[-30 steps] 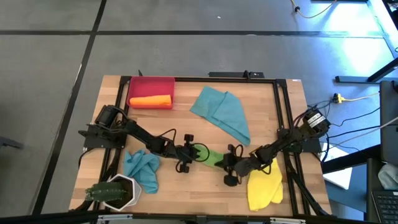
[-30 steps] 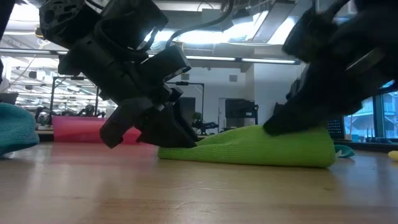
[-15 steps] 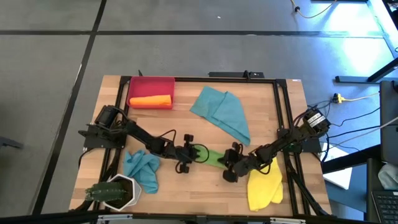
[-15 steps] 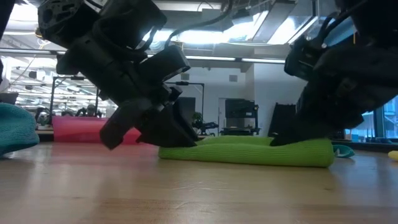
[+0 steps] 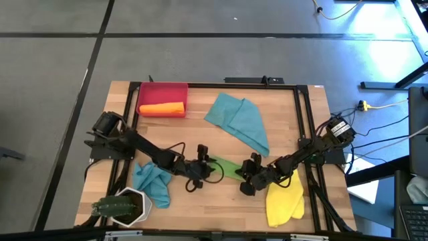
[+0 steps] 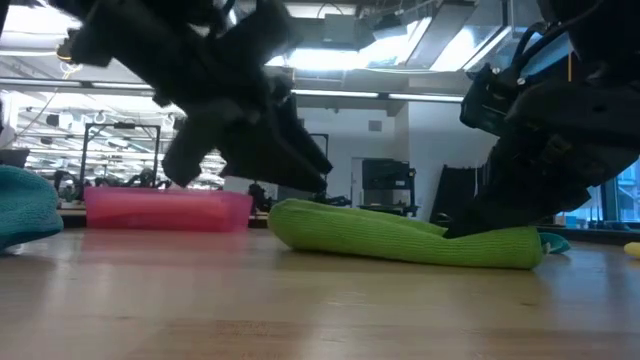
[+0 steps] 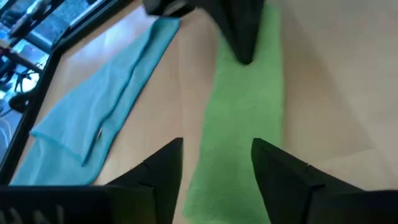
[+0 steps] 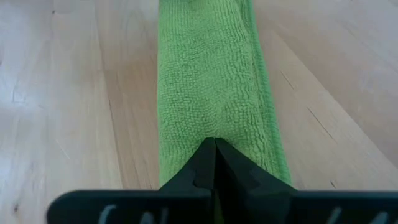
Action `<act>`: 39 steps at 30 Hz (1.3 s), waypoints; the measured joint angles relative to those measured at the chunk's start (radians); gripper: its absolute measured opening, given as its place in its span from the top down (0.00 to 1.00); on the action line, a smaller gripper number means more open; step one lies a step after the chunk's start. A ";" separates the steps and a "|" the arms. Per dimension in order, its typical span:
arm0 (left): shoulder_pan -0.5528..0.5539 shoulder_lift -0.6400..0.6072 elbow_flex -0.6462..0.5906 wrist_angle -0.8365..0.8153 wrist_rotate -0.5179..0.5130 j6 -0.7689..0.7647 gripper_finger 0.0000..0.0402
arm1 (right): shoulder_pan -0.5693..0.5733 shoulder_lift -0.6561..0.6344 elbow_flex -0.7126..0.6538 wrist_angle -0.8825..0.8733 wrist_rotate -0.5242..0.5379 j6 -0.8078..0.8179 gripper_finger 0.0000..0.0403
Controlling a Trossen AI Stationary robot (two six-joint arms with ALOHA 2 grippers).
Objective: Roll microfiber towels into tight, uniform cylinder then place into a basket
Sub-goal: Roll the green microfiber towel
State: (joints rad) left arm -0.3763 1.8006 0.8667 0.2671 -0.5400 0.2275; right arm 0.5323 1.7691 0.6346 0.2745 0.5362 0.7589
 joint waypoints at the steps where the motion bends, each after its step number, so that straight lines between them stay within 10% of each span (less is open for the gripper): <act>1: -0.010 0.000 0.009 -0.007 0.000 0.009 0.54 | 0.000 0.000 0.000 0.000 0.000 0.000 0.97; 12: -0.077 0.078 0.076 -0.064 0.002 0.123 0.47 | -0.009 0.000 -0.001 -0.005 -0.017 0.026 0.97; 20: -0.069 0.213 0.226 -0.227 -0.193 0.254 0.47 | -0.038 0.000 -0.001 -0.008 -0.071 0.025 0.97; 39: 0.035 0.314 0.385 -0.498 -0.114 0.280 0.49 | -0.039 0.001 -0.002 -0.010 -0.092 0.024 0.97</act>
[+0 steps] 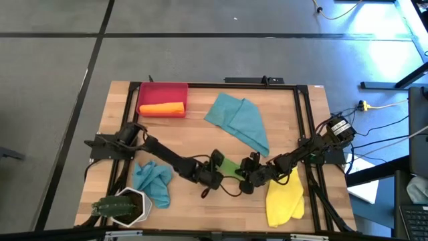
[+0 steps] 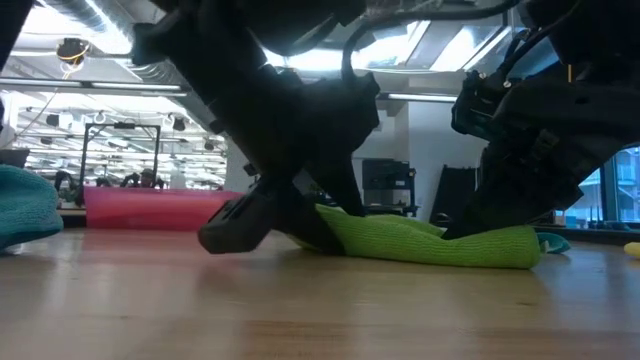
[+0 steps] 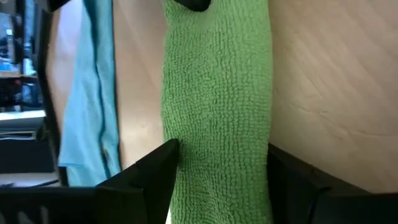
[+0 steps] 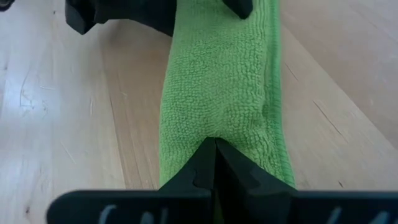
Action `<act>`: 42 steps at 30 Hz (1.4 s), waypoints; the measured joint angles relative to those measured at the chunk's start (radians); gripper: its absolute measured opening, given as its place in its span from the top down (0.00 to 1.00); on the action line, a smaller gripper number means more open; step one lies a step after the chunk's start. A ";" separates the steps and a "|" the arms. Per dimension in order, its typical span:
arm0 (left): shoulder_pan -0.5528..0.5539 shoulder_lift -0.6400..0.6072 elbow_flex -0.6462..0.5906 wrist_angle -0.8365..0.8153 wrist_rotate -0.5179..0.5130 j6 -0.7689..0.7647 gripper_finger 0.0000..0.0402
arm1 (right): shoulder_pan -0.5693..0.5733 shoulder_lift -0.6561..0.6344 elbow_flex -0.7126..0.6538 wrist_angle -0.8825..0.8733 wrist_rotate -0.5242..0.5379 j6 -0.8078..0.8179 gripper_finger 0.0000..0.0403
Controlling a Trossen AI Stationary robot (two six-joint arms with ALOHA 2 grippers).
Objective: Roll microfiber towels into tight, uniform cylinder then place into a basket
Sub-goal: Roll the green microfiber towel, then put the rolled green microfiber towel into the red bin
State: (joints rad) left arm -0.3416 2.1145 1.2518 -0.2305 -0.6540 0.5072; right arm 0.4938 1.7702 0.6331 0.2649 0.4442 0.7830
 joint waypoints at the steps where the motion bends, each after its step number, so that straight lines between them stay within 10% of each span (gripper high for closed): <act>1: 0.006 -0.001 0.001 -0.004 0.016 -0.001 0.51 | 0.000 0.000 0.000 0.000 0.000 0.000 0.97; 16: 0.030 -0.002 -0.002 -0.020 0.135 -0.073 0.98 | 0.036 -0.175 -0.005 -0.001 0.006 -0.235 0.97; 22: 0.030 -0.002 -0.002 -0.020 0.137 -0.083 0.99 | 0.077 -0.175 -0.003 0.026 -0.013 -0.318 0.89; 31: 0.030 -0.002 -0.002 -0.020 0.139 -0.087 0.99 | 0.135 -0.076 0.027 0.182 -0.030 -0.479 0.47; 42: 0.034 -0.021 -0.005 -0.027 0.195 -0.139 1.00 | 0.160 0.136 0.327 -0.411 0.263 -0.476 0.31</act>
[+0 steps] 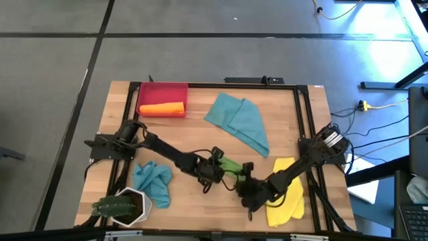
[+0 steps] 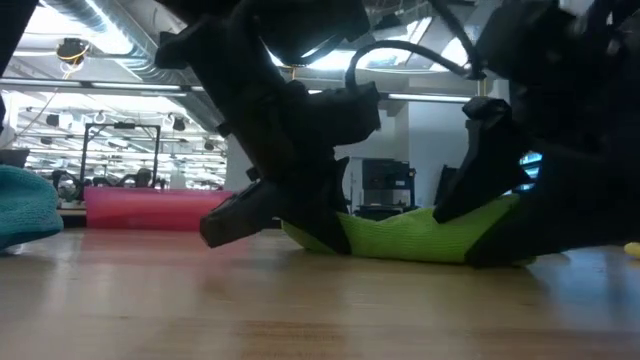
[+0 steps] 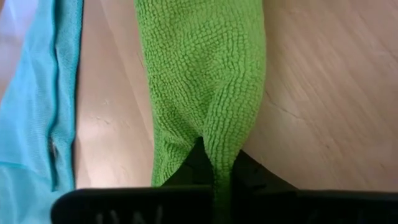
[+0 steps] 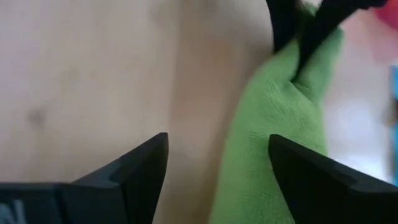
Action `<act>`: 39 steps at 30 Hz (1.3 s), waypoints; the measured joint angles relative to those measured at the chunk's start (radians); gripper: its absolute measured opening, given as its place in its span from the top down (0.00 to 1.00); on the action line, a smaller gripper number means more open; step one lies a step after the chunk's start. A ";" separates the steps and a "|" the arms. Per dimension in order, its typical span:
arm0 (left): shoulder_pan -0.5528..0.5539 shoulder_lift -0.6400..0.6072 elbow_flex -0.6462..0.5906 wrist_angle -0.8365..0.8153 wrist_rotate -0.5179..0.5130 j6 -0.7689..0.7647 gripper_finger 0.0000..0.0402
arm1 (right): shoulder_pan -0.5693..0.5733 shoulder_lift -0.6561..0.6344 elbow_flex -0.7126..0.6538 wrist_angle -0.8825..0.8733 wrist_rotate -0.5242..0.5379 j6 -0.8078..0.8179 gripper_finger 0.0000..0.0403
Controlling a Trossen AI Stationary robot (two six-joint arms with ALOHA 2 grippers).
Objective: Roll microfiber towels into tight, uniform cylinder then place into a basket
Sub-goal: Put the rolled green microfiber towel into the red bin
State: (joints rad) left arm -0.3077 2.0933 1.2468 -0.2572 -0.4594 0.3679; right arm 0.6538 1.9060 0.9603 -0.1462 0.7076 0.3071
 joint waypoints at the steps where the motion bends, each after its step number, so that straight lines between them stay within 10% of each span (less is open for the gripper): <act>1: 0.000 -0.004 0.000 -0.002 0.010 -0.004 1.00 | 0.002 0.016 0.028 -0.059 0.022 0.007 0.31; 13: -0.007 -0.050 -0.003 -0.037 0.051 -0.029 1.00 | 0.018 0.081 0.169 -0.484 0.137 0.222 0.32; 39: 0.007 -0.055 0.000 -0.051 0.110 -0.080 1.00 | 0.095 0.078 0.266 -0.614 0.081 0.286 0.39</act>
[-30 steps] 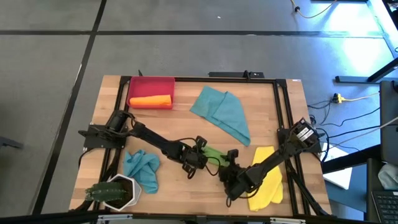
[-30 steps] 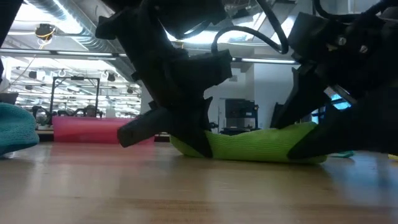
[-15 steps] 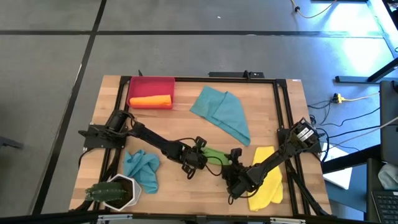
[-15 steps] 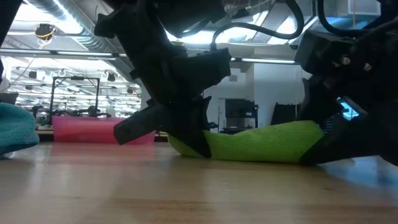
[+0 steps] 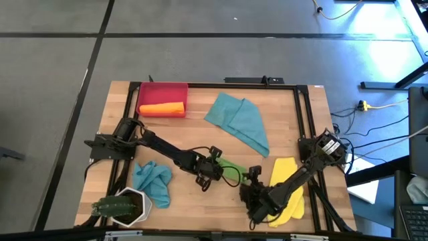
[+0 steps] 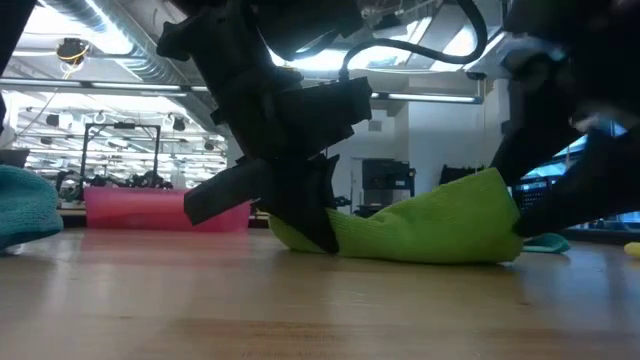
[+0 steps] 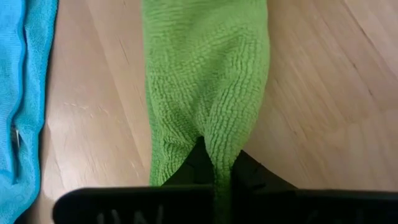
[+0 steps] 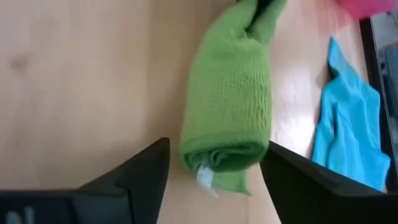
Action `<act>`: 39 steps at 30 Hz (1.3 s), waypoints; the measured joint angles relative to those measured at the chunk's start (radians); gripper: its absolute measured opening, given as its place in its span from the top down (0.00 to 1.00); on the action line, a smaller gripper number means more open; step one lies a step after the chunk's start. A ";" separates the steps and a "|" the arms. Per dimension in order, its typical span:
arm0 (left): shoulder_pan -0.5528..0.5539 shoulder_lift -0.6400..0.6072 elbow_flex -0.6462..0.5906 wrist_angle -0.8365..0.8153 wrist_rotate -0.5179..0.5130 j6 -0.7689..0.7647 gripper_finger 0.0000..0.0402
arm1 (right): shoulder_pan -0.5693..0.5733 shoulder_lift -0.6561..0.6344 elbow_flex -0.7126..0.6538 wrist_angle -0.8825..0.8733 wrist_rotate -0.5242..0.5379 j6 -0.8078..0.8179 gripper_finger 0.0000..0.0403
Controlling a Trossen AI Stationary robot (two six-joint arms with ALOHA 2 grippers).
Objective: Roll microfiber towels into tight, uniform cylinder then place into a basket
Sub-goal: Put the rolled green microfiber towel into the red bin
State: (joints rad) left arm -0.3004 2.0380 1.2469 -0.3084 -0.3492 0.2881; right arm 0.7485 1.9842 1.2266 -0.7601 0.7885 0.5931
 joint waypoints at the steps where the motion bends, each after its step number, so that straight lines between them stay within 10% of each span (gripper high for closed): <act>1: 0.000 0.000 0.000 0.000 0.000 0.000 1.00 | 0.009 0.000 0.007 -0.004 0.003 -0.001 0.38; 39: 0.008 0.001 0.000 -0.014 0.019 -0.024 1.00 | -0.048 0.056 -0.024 0.076 0.055 -0.153 0.34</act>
State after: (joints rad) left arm -0.2920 2.0392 1.2472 -0.3222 -0.3298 0.2644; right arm 0.7002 2.0403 1.2026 -0.6837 0.8434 0.4399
